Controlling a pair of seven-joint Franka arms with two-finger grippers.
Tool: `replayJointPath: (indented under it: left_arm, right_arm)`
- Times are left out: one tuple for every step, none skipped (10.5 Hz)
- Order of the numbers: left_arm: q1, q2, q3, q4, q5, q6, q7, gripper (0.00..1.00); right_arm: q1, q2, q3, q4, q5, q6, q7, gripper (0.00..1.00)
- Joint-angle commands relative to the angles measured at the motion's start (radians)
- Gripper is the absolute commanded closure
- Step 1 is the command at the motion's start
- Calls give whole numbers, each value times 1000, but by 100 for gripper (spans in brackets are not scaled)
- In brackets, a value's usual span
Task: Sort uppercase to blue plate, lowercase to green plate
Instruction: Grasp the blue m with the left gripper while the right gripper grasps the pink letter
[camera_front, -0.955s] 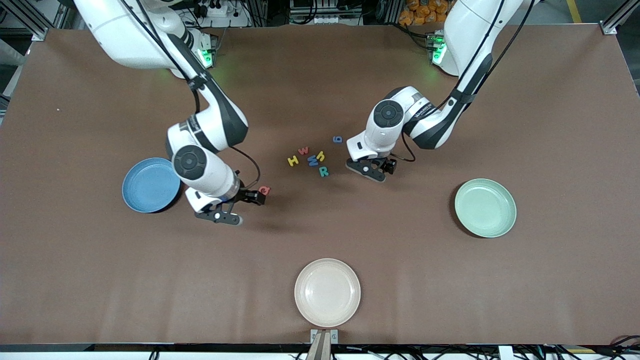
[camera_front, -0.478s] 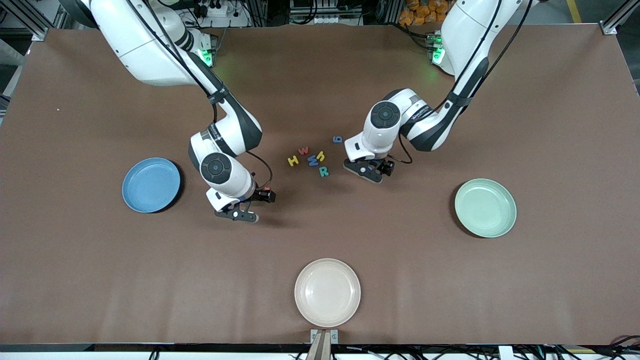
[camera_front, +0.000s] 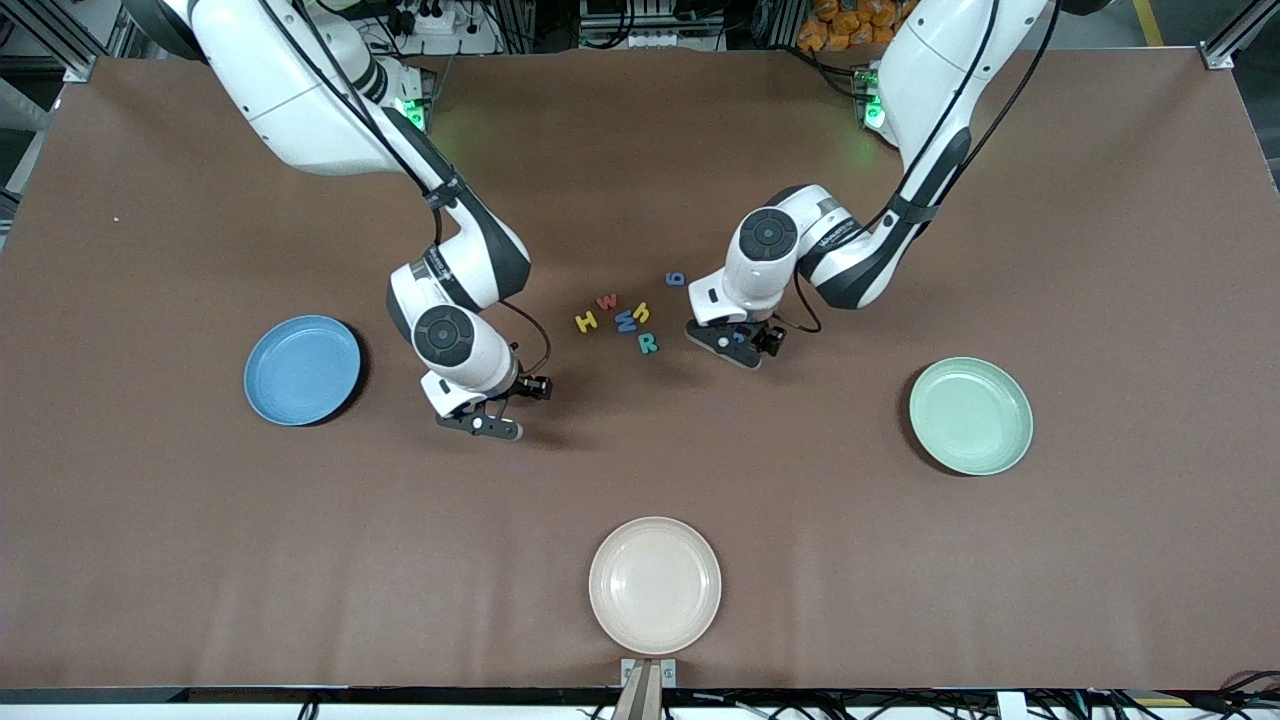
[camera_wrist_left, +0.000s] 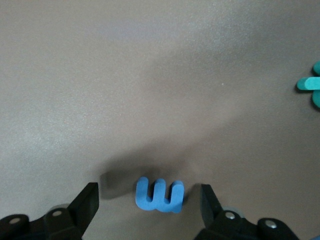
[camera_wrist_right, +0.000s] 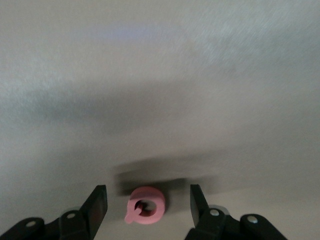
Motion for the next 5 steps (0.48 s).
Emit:
replayJointPath:
  left_arm:
    - [-21, 12, 12, 17, 39, 10, -29, 19]
    - [-24, 18, 12, 20, 39, 10, -30, 25]
    - [-25, 20, 12, 23, 39, 10, -30, 30]
    - [-25, 23, 15, 25, 38, 10, -36, 47]
    - [-27, 23, 18, 34, 39, 10, -61, 63]
  right_arm:
    - [14, 11, -4, -2, -13, 7, 35, 26]
    - [14, 9, -1, -5, -13, 2, 34, 27]
    - [13, 6, -1, -7, -13, -4, 29, 28]
    - [12, 5, 0, -16, -13, -1, 28, 34]
    - [12, 8, 0, -17, -13, 6, 28, 36]
